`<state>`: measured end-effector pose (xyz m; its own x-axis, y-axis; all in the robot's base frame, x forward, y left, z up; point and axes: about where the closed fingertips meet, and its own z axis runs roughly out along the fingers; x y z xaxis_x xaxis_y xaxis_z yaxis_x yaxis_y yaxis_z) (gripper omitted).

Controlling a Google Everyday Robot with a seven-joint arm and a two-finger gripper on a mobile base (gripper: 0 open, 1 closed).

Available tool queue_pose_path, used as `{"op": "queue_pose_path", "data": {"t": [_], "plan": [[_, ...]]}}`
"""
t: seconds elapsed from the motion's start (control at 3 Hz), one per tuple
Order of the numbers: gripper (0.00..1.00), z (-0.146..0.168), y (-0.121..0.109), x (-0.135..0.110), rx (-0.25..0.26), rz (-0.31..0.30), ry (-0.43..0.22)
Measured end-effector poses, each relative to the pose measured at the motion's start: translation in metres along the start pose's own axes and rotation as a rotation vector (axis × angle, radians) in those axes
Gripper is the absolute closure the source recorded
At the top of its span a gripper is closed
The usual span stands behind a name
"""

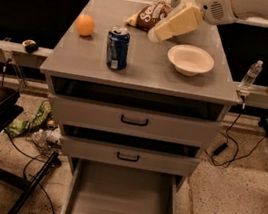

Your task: Pick pepsi can from bottom drawer and place on counter

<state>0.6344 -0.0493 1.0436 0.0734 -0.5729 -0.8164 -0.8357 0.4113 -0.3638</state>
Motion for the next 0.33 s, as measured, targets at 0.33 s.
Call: {"op": "queue_pose_path", "data": {"t": [0.33], "plan": [[0.0,-0.0023,0.002,-0.0021,-0.01,-0.01,0.006]]}}
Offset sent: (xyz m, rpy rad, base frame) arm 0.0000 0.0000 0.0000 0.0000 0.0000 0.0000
